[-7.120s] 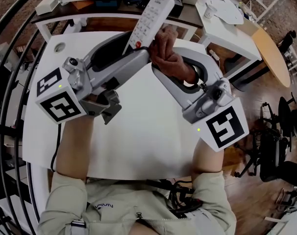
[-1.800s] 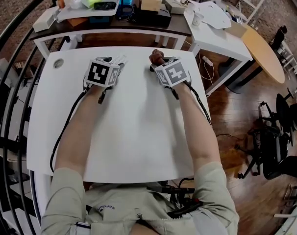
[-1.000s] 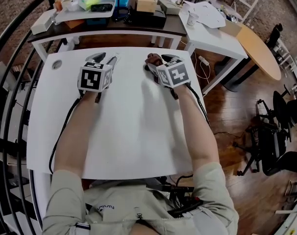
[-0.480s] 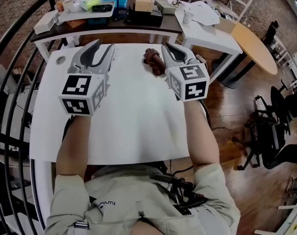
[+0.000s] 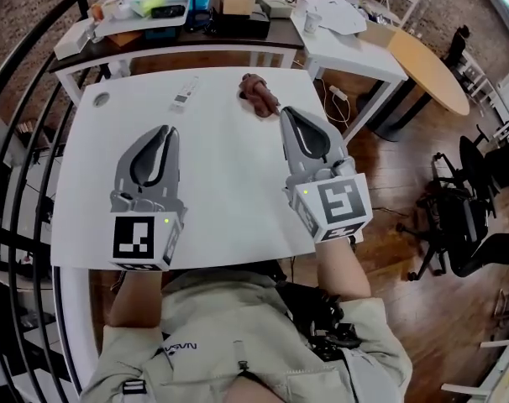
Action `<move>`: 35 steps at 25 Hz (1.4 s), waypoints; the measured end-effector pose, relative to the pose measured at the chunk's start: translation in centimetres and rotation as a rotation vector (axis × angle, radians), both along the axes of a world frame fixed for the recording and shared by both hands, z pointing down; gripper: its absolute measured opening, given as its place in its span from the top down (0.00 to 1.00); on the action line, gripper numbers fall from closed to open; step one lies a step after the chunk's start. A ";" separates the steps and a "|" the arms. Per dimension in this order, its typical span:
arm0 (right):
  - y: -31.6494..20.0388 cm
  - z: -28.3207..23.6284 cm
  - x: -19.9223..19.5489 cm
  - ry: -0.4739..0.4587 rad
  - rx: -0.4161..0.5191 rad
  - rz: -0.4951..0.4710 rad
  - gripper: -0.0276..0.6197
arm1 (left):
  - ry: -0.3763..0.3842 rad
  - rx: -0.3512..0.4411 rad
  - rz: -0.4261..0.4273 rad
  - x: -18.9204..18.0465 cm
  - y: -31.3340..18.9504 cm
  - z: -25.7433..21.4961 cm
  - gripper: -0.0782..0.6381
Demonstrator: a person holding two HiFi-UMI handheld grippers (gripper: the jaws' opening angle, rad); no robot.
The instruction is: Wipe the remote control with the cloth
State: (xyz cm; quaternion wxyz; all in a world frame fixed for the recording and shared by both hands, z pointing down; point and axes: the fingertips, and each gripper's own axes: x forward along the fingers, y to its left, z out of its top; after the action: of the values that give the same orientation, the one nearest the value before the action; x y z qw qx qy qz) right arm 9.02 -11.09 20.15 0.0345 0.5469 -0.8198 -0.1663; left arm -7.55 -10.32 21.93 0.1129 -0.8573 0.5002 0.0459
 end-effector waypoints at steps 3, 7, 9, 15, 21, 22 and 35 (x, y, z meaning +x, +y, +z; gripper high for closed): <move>1.8 1.7 -0.6 -0.010 0.000 -0.022 0.95 | -0.030 -0.007 -0.001 0.1 1.2 2.2 0.89; 2.5 5.7 -0.9 -0.016 -0.071 -0.019 0.95 | -0.070 -0.034 0.003 0.4 1.9 5.3 0.89; 2.7 7.2 -1.1 -0.023 -0.100 -0.011 0.95 | -0.075 -0.055 0.001 0.5 2.1 6.8 0.89; 3.1 10.4 -1.0 -0.025 -0.142 0.015 0.95 | -0.042 -0.100 -0.008 0.8 2.2 9.1 0.89; 2.8 12.6 -0.6 -0.021 -0.184 0.030 0.95 | -0.025 -0.144 -0.004 0.2 1.8 10.8 0.89; 2.9 13.0 -0.6 -0.026 -0.195 0.029 0.95 | -0.013 -0.152 -0.003 0.2 1.7 10.9 0.89; 3.1 13.4 -0.4 -0.053 -0.217 0.029 0.95 | -0.008 -0.177 -0.005 0.3 1.7 11.2 0.89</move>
State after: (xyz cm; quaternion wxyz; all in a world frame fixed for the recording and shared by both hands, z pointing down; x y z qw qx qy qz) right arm 8.61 -7.99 33.57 0.0740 0.5559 -0.8257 -0.0614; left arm -7.30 -8.60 33.11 0.0390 -0.8629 0.5038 -0.0023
